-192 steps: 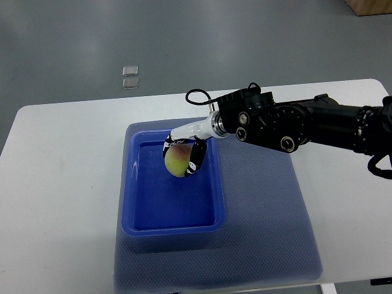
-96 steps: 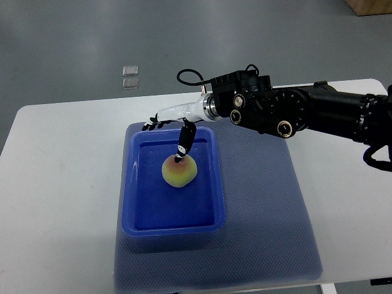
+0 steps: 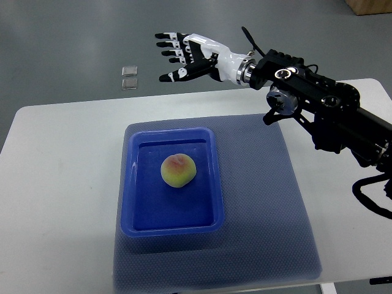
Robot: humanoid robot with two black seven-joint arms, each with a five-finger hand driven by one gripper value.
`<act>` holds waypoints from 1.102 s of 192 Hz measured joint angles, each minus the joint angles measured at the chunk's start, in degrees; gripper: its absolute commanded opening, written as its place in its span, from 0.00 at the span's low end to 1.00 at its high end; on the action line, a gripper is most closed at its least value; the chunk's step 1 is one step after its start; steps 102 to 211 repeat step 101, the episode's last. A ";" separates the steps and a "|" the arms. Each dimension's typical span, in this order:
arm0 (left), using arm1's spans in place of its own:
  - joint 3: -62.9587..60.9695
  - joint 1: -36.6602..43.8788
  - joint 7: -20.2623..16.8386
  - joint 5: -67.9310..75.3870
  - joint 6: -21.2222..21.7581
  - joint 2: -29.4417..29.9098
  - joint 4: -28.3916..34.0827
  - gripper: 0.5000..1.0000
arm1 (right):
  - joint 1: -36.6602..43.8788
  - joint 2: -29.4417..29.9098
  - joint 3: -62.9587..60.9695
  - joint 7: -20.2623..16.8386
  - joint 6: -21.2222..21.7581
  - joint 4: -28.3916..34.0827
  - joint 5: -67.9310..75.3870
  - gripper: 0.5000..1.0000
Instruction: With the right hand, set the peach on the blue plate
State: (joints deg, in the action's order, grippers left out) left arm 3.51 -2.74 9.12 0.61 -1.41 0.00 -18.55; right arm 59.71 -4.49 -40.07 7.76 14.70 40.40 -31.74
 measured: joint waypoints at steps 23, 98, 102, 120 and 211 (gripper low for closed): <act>-0.03 0.02 0.03 0.02 0.00 0.00 0.00 1.00 | -6.29 0.42 -12.56 0.34 -1.01 -1.40 7.27 0.86; -0.09 0.02 0.03 0.10 0.03 0.00 -0.08 1.00 | -15.68 0.31 -20.87 5.79 -0.68 -4.70 24.40 0.86; -0.09 0.02 0.03 0.10 0.03 0.00 -0.08 1.00 | -15.88 0.30 -20.87 5.87 -0.66 -4.70 24.51 0.86; -0.09 0.02 0.03 0.10 0.03 0.00 -0.08 1.00 | -15.88 0.30 -20.87 5.87 -0.66 -4.70 24.51 0.86; -0.09 0.02 0.03 0.10 0.03 0.00 -0.08 1.00 | -15.88 0.30 -20.87 5.87 -0.66 -4.70 24.51 0.86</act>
